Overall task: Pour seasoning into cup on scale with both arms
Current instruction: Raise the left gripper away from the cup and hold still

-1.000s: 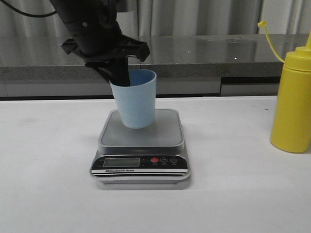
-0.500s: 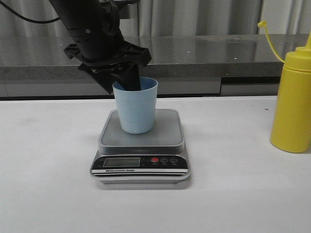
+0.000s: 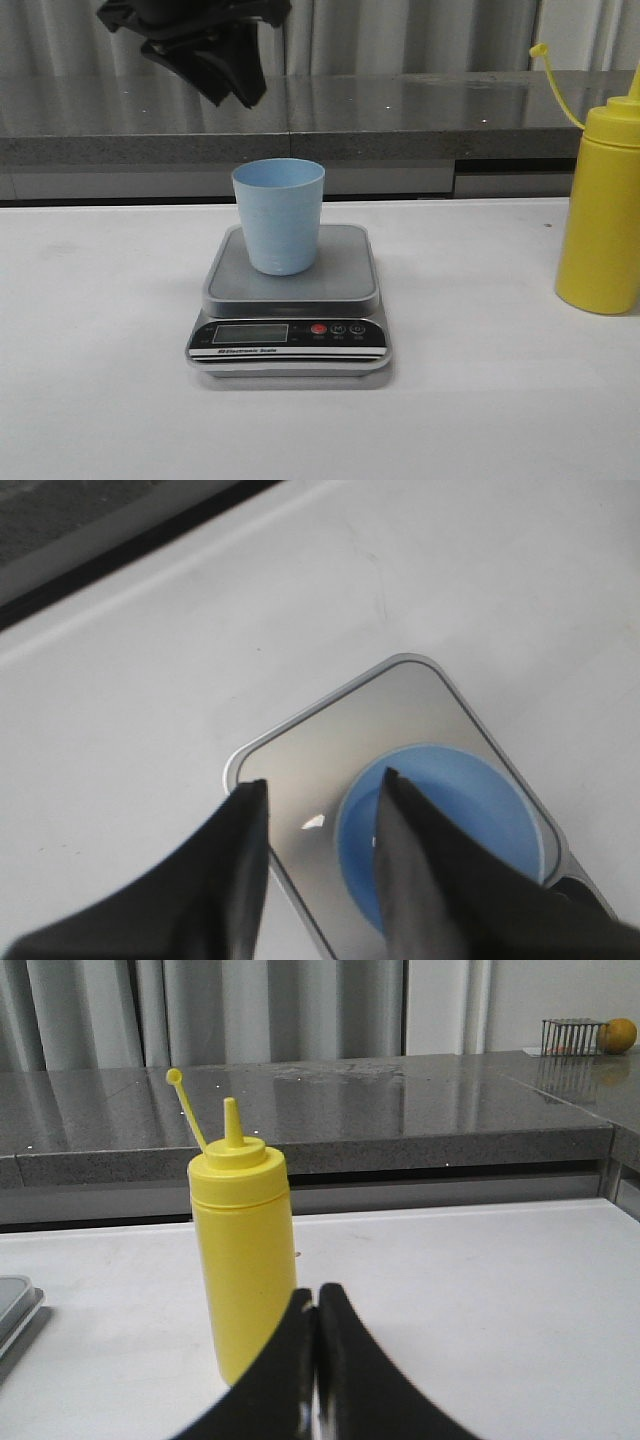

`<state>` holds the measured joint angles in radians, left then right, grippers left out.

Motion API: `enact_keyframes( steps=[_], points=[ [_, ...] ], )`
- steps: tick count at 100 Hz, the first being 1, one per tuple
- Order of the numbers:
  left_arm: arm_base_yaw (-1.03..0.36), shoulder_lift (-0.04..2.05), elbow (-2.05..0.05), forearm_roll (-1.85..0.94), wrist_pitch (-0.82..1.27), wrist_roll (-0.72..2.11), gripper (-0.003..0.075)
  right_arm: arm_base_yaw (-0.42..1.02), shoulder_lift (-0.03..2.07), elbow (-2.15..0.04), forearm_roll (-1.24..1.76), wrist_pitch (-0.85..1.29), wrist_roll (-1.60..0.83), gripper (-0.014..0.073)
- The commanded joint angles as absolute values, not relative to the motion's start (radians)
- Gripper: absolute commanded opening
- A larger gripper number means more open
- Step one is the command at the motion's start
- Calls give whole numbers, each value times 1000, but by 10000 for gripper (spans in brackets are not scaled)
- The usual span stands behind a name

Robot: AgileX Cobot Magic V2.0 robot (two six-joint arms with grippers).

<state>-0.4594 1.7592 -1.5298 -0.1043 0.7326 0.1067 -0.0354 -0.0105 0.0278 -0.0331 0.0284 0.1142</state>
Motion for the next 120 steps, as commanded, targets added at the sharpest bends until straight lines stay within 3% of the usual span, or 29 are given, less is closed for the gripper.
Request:
enact_keyframes(
  steps=[1,11,73,120],
  points=[
    [-434,1665,-1527,-116,691,95,92,-41,-33,10,-40,-51,112,-68],
    [-404,1608,-1456,-118,669,95,-20,-41,-33,10,-40,-51,112,-68],
    [-179,1056,-924,-134,461,75,-20,-41,-33,10,-40,-51,112,-68],
    [-163,653,-612,-134,269,75,-20,-41,-33,10,-40,-51,112,-68]
  ],
)
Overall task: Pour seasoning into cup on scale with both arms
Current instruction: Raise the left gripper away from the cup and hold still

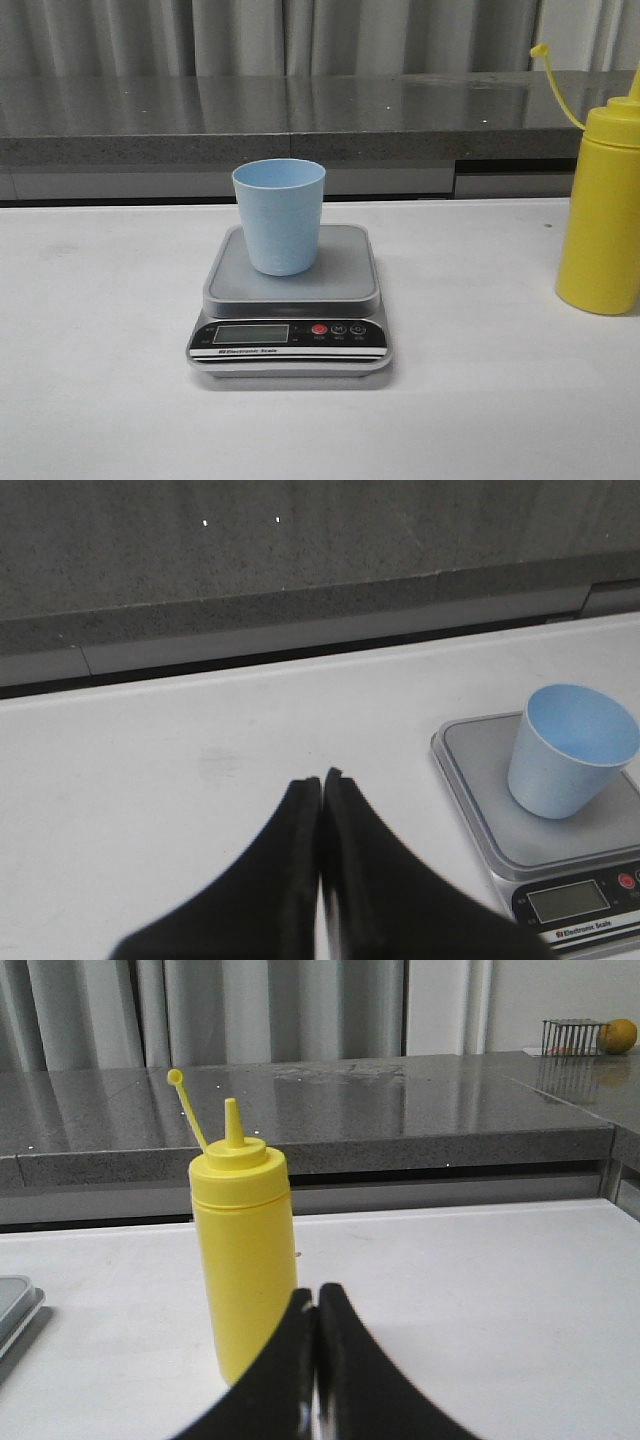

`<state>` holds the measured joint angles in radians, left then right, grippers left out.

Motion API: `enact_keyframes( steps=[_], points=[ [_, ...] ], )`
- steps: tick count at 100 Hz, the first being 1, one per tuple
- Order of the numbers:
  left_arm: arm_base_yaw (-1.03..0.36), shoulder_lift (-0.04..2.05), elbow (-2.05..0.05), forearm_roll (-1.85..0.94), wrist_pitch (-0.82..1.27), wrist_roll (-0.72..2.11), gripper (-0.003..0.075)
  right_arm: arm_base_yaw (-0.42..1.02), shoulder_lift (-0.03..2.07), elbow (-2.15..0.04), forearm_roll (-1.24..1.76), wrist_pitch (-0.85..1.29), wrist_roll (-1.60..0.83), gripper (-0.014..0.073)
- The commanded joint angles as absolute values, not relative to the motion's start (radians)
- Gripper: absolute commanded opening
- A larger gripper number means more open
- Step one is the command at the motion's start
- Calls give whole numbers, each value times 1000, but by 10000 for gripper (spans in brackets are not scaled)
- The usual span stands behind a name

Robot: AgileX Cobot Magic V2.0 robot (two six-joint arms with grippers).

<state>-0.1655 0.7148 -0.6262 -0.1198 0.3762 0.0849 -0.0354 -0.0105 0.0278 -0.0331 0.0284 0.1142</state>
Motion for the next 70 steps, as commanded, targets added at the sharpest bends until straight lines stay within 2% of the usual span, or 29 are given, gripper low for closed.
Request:
enact_keyframes(
  steps=[1,58,70],
  points=[
    [-163,648,-604,-134,268,75,-20,-41,-33,10,-40,-51,112,-68],
    [-163,335,-388,-138,264,75,-20,-41,-33,4,-37,-113,112,-68],
    [-163,294,-366,-138,276,75,-20,-41,-5,-43,-34,-46,112,-68]
  ],
)
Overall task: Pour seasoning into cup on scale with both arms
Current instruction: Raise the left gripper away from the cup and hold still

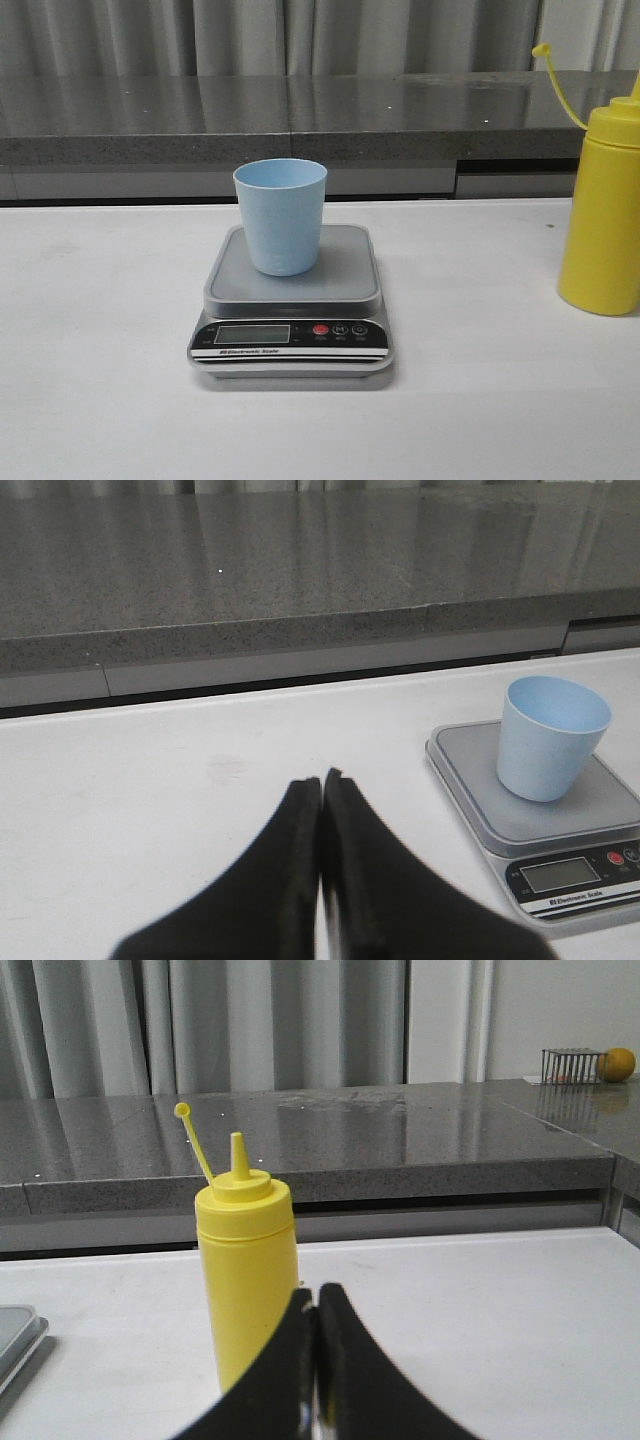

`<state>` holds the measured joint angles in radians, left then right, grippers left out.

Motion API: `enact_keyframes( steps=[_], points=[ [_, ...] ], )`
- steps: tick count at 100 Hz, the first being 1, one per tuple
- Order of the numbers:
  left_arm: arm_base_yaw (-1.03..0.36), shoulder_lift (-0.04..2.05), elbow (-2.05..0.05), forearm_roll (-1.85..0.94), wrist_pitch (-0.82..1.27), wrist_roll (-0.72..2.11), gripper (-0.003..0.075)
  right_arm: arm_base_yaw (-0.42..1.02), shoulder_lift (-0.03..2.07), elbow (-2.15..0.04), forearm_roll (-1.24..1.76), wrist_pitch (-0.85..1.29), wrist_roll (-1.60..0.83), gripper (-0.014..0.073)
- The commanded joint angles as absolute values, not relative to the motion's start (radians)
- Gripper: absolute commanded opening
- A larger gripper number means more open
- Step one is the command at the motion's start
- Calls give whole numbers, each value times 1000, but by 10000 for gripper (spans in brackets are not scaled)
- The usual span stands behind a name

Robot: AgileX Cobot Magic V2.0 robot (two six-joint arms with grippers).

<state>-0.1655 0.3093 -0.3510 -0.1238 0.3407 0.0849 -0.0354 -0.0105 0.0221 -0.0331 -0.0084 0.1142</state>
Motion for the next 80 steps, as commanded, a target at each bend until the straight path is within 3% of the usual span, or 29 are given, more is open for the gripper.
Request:
enact_keyframes(
  steps=[1,16,53,62,80],
  points=[
    [-163,292,-365,-138,276,75,-20,-41,-2,-52,-34,-39,112,-68],
    [-163,292,-358,-161,278,73,-20,-41,106,-154,-34,78,112,-68],
    [-163,292,-358,-161,278,73,-20,-41,485,-302,-30,58,112,-39],
    [-163,292,-358,-161,278,73,-20,-40,565,-302,-30,6,112,66],
    [-163,292,-358,-161,278,73,-20,-12,695,-302,-30,-138,112,421]
  ],
)
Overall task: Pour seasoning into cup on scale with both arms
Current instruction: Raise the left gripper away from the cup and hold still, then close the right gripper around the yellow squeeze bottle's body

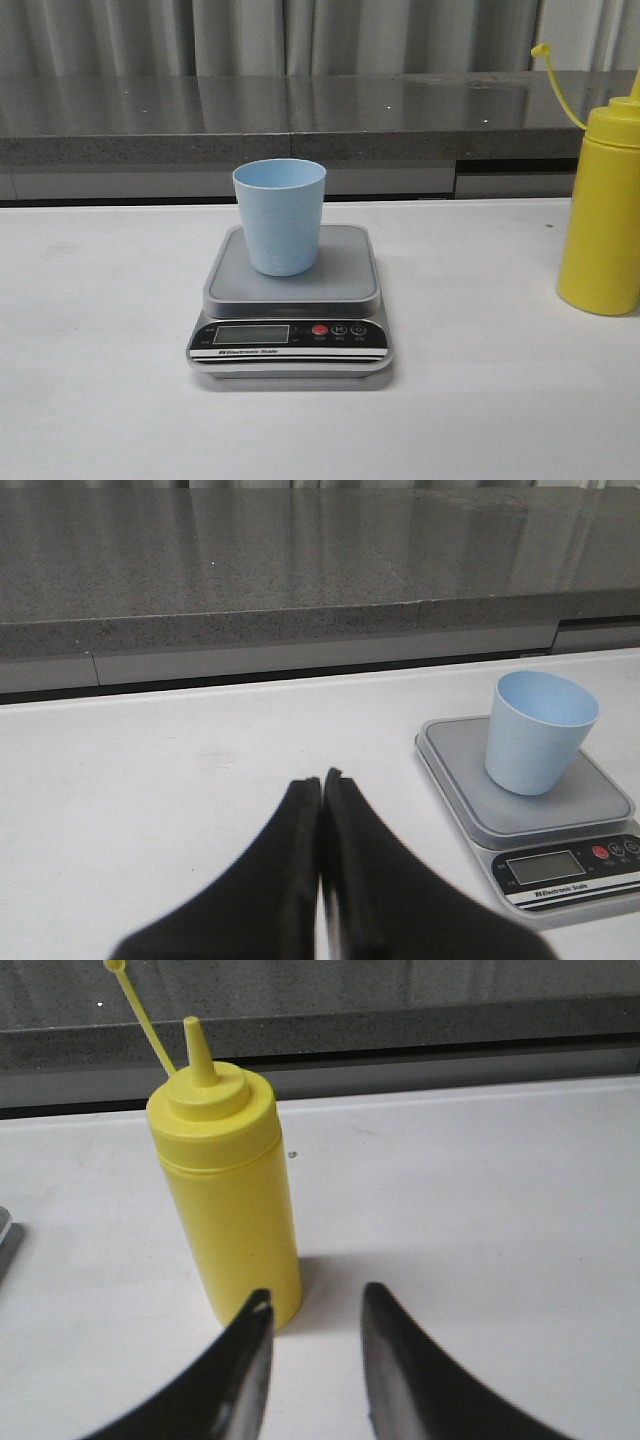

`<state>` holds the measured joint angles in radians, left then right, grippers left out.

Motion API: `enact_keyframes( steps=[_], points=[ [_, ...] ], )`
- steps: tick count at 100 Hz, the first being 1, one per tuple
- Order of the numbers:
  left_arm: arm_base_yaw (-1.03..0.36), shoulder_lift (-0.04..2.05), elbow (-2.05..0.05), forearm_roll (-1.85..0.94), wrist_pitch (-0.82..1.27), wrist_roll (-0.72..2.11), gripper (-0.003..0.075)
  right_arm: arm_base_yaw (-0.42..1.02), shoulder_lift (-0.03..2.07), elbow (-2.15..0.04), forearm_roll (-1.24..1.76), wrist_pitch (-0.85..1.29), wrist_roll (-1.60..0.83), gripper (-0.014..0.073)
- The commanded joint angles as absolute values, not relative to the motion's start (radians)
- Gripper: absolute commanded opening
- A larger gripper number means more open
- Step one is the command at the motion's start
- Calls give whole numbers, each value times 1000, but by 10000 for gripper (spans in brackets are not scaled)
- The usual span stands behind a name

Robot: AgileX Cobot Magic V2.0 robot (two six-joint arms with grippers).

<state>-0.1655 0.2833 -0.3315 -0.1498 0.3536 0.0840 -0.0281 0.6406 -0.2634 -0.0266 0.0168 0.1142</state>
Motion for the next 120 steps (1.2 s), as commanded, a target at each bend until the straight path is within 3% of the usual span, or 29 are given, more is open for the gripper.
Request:
enact_keyframes(
  steps=[1,8,18,91,120],
  points=[
    [-163,292,-358,-161,278,73,-20,-7,699,-302,-30,-145,112,446],
    [-163,292,-358,-161,278,73,-20,17,743,-302,-30,-210,112,543],
    [-163,292,-358,-161,278,73,-20,49,806,-302,-30,-294,112,598],
    [-163,292,-358,-161,278,73,-20,69,1360,-303,-51,-810,166,653],
    [-163,292,-358,-161,278,73,-20,69,1492,-393,-73,-839,192,653]
  ],
)
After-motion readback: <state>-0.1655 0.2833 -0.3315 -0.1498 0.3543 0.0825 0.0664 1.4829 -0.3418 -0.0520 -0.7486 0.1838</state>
